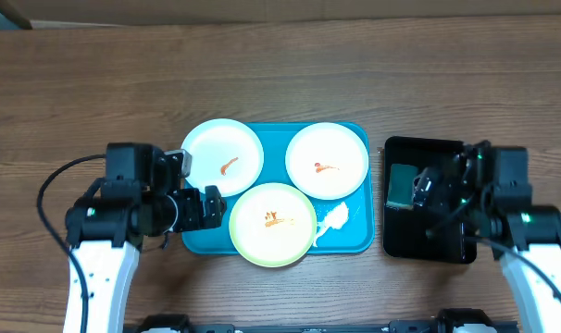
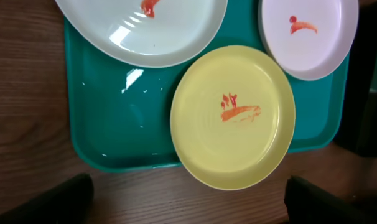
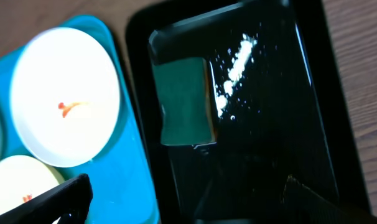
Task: Clean dirty plates on tray and stack at the side
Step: 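Move left gripper to the yellow plate rim and grasp it, then lower right gripper into the black tray and grasp the green sponge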
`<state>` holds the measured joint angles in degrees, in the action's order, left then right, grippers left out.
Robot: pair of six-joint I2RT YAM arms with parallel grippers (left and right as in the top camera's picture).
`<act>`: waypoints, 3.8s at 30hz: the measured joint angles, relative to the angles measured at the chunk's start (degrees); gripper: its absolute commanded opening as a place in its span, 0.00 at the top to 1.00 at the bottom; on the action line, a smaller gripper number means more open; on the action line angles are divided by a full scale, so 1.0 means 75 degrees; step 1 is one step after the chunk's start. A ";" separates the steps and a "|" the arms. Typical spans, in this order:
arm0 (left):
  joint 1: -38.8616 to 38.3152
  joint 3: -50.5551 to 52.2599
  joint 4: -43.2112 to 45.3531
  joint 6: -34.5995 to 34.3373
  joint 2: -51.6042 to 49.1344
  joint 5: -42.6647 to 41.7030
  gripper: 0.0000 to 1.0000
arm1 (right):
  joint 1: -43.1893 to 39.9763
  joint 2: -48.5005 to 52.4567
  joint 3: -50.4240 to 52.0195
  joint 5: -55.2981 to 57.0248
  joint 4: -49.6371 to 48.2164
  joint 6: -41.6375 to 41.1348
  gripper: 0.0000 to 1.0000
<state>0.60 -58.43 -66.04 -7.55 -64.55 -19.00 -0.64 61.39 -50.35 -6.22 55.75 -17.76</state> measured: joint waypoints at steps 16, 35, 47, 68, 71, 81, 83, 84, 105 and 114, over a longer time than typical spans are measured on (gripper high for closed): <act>-0.0029 0.0000 0.0117 -0.0003 -0.2760 0.0067 0.30 | 0.0000 0.0431 0.0000 0.0000 -0.0119 0.0000 0.00; -0.1454 -0.0009 0.1107 -0.0009 -0.5228 0.0041 0.73 | 0.0000 0.0431 0.0000 0.0003 -0.0157 0.0003 0.00; -0.1384 -0.0219 0.1032 -0.0064 -0.5502 -0.0093 0.96 | 0.0000 0.0431 0.0000 0.0000 -0.0172 0.0000 0.00; -0.1131 -0.0373 0.0994 -0.0405 -0.5179 0.0606 0.96 | 0.0000 0.1241 0.0000 -0.0131 -0.1110 -0.0029 0.34; -0.1131 -0.0373 0.1011 -0.0405 -0.5179 0.0627 0.96 | 0.0000 0.1993 -0.0003 -0.0265 -0.1416 -0.0032 0.34; -0.1131 -0.0373 0.1014 -0.0405 -0.5179 0.0629 0.95 | 0.0262 0.3395 -0.0003 -0.0396 -0.2043 -0.0020 0.43; -0.1131 -0.0373 0.1014 -0.0405 -0.5179 0.0627 0.95 | 0.0408 0.3585 -0.0003 -0.0396 -0.2183 -0.0026 0.44; -0.1131 -0.0373 0.1017 -0.0405 -0.5179 0.0627 0.95 | 0.0475 0.3654 -0.0003 -0.0385 -0.2253 -0.0047 0.44; -0.1131 -0.0373 0.1014 -0.0408 -0.5179 0.0629 0.95 | 0.0746 0.3882 -0.0003 0.0283 -0.2361 -0.0408 0.45; -0.1131 -0.0373 0.1014 -0.0408 -0.5179 0.0629 0.94 | 0.0749 0.4371 -0.0003 0.0259 -0.2439 -0.0425 0.50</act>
<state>-7.88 -61.23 -58.43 -10.61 -103.39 -14.28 4.97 94.17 -50.37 -4.27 37.45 -20.95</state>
